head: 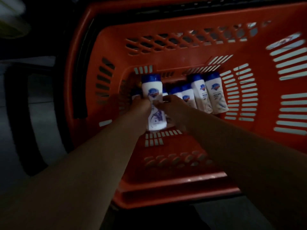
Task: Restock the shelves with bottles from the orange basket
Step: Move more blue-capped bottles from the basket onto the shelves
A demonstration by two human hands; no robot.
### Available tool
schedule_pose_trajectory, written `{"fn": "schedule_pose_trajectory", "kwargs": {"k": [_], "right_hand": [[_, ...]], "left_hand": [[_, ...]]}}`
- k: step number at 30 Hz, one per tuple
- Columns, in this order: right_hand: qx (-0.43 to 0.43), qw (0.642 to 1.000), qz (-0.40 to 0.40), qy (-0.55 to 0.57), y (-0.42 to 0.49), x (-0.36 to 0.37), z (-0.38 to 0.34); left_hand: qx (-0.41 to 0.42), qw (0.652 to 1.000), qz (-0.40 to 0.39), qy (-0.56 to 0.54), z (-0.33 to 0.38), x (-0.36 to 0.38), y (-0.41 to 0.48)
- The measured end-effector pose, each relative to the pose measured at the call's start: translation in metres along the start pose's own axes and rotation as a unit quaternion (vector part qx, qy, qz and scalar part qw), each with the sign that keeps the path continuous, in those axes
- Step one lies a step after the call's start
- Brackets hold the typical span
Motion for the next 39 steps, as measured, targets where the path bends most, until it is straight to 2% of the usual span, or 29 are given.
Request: {"fn": "schedule_pose_trajectory", "kwargs": {"k": [3,6,10,16,25,39], "right_hand": [[-0.024,0.999,0.002,0.039,-0.042,0.009,-0.015],[-0.054,0.997,0.005,0.060,-0.093,0.025,-0.036],[-0.093,0.986,-0.015,0.140,-0.163,0.052,-0.065],[-0.144,0.970,-0.035,0.195,-0.255,0.089,-0.108],[-0.189,0.967,-0.089,0.148,-0.398,0.136,-0.177],[-0.266,0.939,-0.211,0.049,-0.641,0.228,-0.242]], "left_hand": [[-0.003,0.996,-0.075,-0.043,0.005,-0.001,-0.051],[0.022,0.991,-0.127,-0.040,0.018,-0.007,-0.103],[0.101,0.982,-0.156,-0.026,0.051,-0.019,-0.178],[0.159,0.969,-0.183,-0.043,0.090,-0.039,-0.282],[0.268,0.938,-0.213,-0.049,0.138,-0.052,-0.446],[0.405,0.895,-0.179,-0.057,0.159,-0.084,-0.708]]}}
Point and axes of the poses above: each hand's wrist, its own y-axis towards the middle knuckle, its own x-axis out of the palm, z = x × y, the point moved 8 cm from there along y, towards the middle knuckle, and after that the axes turned 7 degrees about -z, right-handed, at the moved point
